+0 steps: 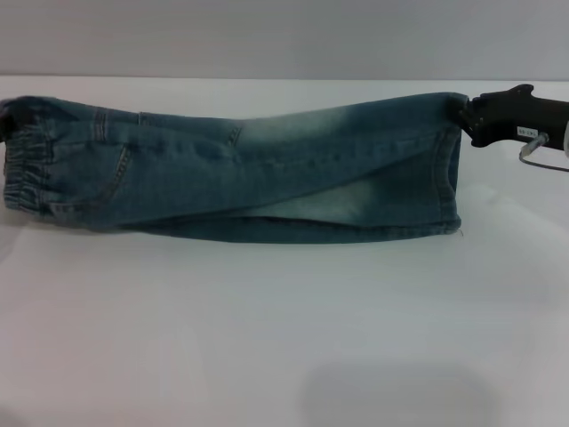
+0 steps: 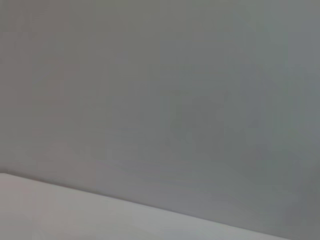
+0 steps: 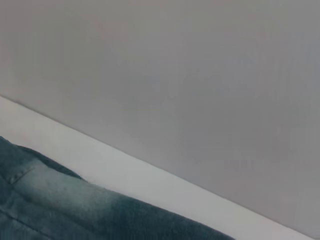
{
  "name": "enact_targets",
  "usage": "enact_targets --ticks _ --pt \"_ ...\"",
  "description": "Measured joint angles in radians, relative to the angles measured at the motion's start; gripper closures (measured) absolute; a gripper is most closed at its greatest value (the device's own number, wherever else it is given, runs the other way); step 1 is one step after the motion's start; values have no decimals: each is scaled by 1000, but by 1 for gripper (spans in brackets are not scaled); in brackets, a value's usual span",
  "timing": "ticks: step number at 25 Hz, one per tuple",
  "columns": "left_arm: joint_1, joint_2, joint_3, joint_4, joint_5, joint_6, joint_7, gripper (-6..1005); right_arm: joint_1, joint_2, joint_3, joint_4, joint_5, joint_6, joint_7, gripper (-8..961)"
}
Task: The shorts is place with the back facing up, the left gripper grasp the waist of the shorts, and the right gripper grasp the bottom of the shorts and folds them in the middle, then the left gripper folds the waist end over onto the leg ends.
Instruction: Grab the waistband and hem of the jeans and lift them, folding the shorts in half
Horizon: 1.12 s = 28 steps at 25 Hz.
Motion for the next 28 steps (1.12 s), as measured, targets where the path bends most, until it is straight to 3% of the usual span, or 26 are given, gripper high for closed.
enact_targets --ticks 17,28 --pt "-14 -16 14 0 -1 -96 10 786 37 0 -56 62 18 143 -1 954" --pt "-17 -25 24 2 0 -124 25 779 51 1 -68 79 18 158 -1 951"
